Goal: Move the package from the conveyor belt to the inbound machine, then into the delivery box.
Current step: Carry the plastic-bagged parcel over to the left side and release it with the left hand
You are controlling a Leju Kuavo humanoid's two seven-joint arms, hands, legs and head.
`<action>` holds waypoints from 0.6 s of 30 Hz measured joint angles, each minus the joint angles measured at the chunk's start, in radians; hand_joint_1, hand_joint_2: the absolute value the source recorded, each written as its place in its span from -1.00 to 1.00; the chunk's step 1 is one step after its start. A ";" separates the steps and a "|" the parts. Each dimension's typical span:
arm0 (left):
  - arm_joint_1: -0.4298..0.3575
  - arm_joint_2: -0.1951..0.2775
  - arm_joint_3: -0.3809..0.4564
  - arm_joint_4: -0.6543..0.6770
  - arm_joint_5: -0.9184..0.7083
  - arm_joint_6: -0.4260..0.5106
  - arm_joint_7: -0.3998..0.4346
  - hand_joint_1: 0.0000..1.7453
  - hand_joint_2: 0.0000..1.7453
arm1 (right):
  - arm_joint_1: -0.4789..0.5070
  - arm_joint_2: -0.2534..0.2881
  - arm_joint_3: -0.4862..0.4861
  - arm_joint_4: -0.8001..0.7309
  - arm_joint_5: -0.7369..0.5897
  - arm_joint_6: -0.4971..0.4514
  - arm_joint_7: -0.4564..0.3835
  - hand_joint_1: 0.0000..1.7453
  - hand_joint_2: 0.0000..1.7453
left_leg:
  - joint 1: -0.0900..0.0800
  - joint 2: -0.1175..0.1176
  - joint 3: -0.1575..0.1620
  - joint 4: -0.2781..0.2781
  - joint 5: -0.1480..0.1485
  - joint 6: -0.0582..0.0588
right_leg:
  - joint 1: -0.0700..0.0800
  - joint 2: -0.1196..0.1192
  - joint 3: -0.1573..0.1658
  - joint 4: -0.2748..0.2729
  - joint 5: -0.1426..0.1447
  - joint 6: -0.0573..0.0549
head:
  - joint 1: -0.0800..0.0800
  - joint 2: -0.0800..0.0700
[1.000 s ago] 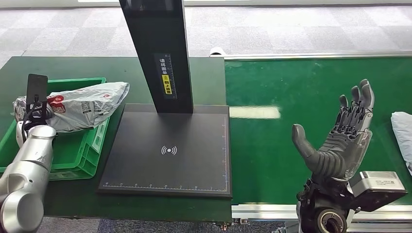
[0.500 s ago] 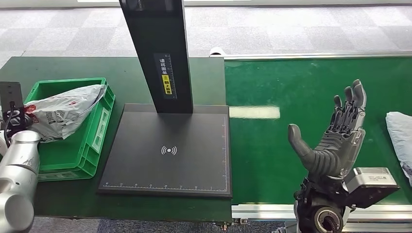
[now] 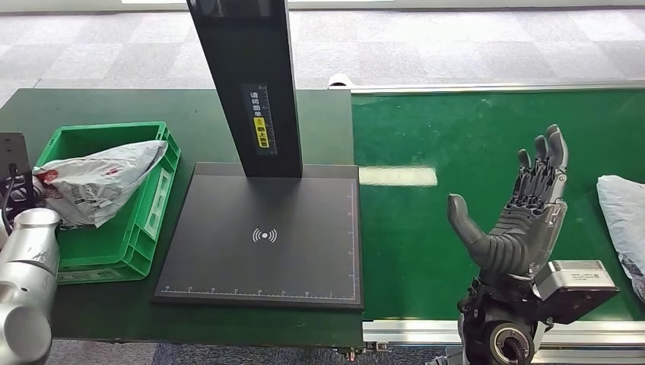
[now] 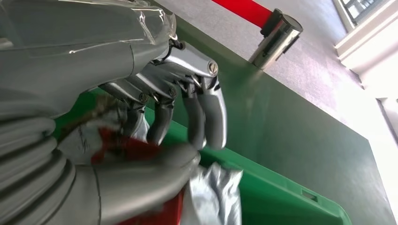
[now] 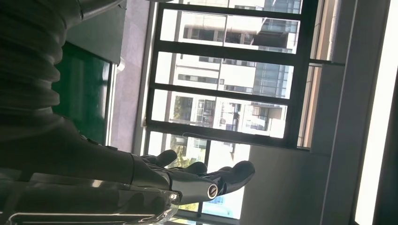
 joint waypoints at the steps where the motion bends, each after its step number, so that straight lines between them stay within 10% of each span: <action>1: 0.000 -0.001 0.005 0.000 0.006 -0.012 -0.015 -1.00 1.00 | 0.000 0.000 0.001 0.001 0.000 0.000 0.000 -1.00 1.00 | 0.000 0.000 0.000 0.000 0.000 0.000 | 0.000 0.000 0.000 0.000 0.000 0.000 | 0.000 0.000; 6: -0.005 -0.016 0.040 -0.007 0.066 -0.097 -0.123 -1.00 1.00 | -0.007 -0.001 0.003 0.007 -0.002 0.000 0.002 -1.00 1.00 | 0.000 0.000 0.000 0.000 0.000 0.000 | 0.000 0.000 0.000 0.000 0.000 0.000 | 0.000 0.000; 10: -0.018 -0.031 0.069 -0.024 0.106 -0.144 -0.187 -1.00 -1.00 | -0.013 -0.001 0.003 0.013 0.000 0.000 0.006 -1.00 1.00 | 0.000 0.000 0.000 0.000 0.000 0.000 | 0.000 0.000 0.000 0.000 0.000 0.000 | 0.000 0.000; 13: -0.027 -0.041 0.087 -0.042 0.144 -0.182 -0.238 -1.00 -1.00 | -0.015 -0.001 0.003 0.017 0.001 0.000 0.006 -1.00 1.00 | 0.000 0.000 0.000 0.000 0.000 0.000 | 0.000 0.000 0.000 0.000 0.000 0.000 | 0.000 0.000; 17: -0.039 -0.060 0.103 -0.079 0.207 -0.238 -0.310 -1.00 1.00 | -0.019 -0.001 0.003 0.021 0.006 0.000 0.007 -1.00 1.00 | 0.000 0.000 0.000 0.000 0.000 0.000 | 0.000 0.000 0.000 0.000 0.000 0.000 | 0.000 0.000; 18: -0.040 -0.065 0.105 -0.092 0.229 -0.257 -0.323 -1.00 1.00 | -0.020 -0.001 0.003 0.022 0.008 0.000 0.007 -1.00 1.00 | 0.000 0.000 0.000 0.000 0.000 0.000 | 0.000 0.000 0.000 0.000 0.000 0.000 | 0.000 0.000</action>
